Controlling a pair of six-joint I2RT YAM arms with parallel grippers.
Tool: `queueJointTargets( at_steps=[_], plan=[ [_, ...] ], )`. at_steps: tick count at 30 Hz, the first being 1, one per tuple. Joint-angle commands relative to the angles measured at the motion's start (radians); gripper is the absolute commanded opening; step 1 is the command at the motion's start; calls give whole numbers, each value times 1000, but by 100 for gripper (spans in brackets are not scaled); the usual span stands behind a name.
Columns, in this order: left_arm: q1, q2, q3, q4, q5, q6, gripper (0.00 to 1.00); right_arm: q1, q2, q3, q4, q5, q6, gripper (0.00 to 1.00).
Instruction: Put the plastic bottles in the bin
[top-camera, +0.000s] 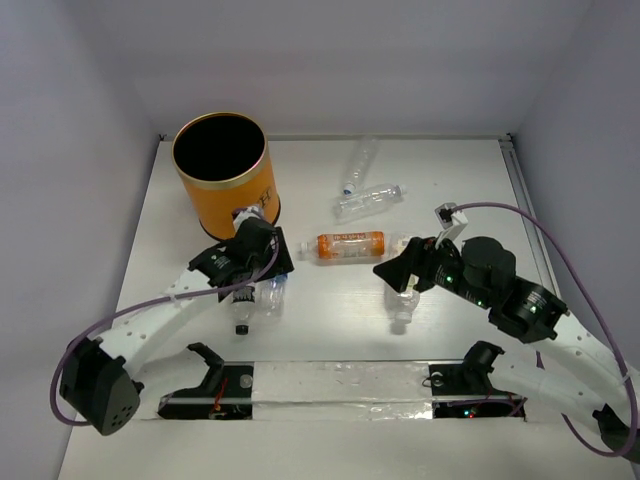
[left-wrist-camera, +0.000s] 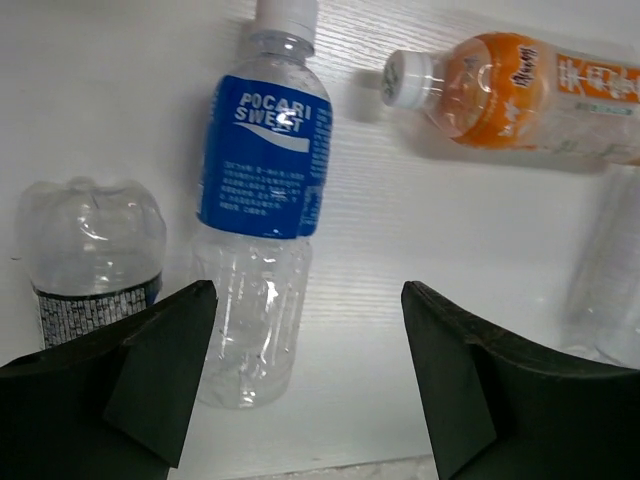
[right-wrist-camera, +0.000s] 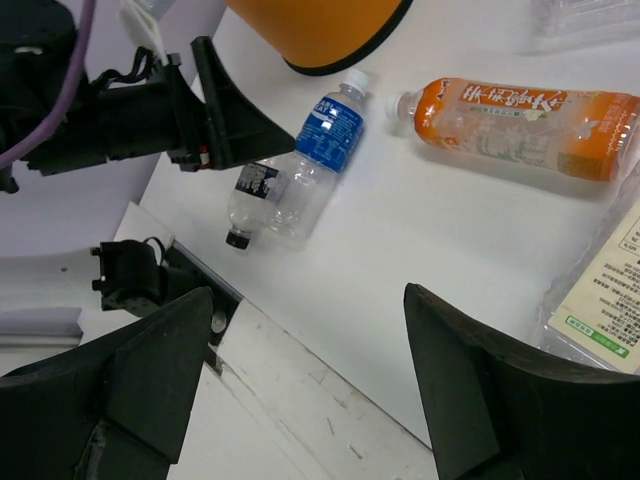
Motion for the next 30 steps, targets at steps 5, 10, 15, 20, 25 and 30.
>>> queueJointTargets(
  at_steps=[5,10,15,20,25,30],
  plan=[
    [-4,162,54,83,-110,66,73,-2,8,-7,55,-50,10,83],
    [-4,295,97,129,-146,115,76,-2,6,-9,55,-63,9,83],
    [6,436,172,122,-154,161,79,-2,23,-1,46,-78,5,83],
    [6,548,166,174,-131,169,77,-2,21,3,51,-75,5,84],
    [6,587,151,220,-102,157,68,-2,12,-7,47,-70,13,84],
    [6,550,178,203,-94,147,37,-2,14,-14,43,-66,13,81]
  ],
)
